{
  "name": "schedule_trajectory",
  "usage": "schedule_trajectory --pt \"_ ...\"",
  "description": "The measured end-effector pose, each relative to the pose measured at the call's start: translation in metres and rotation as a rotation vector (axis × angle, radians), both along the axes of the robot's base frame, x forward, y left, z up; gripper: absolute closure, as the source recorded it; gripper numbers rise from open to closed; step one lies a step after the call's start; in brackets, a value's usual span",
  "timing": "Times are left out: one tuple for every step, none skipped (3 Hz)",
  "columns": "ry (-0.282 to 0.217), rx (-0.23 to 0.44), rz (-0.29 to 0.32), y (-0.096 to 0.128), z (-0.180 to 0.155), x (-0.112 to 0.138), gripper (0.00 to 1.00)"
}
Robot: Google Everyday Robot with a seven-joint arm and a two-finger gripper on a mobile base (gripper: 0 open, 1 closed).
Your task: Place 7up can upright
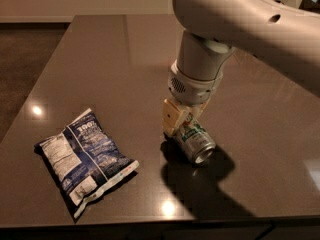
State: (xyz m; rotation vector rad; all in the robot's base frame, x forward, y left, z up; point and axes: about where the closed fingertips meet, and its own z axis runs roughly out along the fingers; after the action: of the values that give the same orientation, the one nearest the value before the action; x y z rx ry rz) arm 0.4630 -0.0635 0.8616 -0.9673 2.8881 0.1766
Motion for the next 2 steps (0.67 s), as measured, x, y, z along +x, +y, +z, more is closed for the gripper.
schedule_trajectory --pt "-0.081 0.072 0.058 0.004 0.022 0.0 0.87" --pt "-0.184 0.19 0.133 0.009 0.051 0.004 1.0"
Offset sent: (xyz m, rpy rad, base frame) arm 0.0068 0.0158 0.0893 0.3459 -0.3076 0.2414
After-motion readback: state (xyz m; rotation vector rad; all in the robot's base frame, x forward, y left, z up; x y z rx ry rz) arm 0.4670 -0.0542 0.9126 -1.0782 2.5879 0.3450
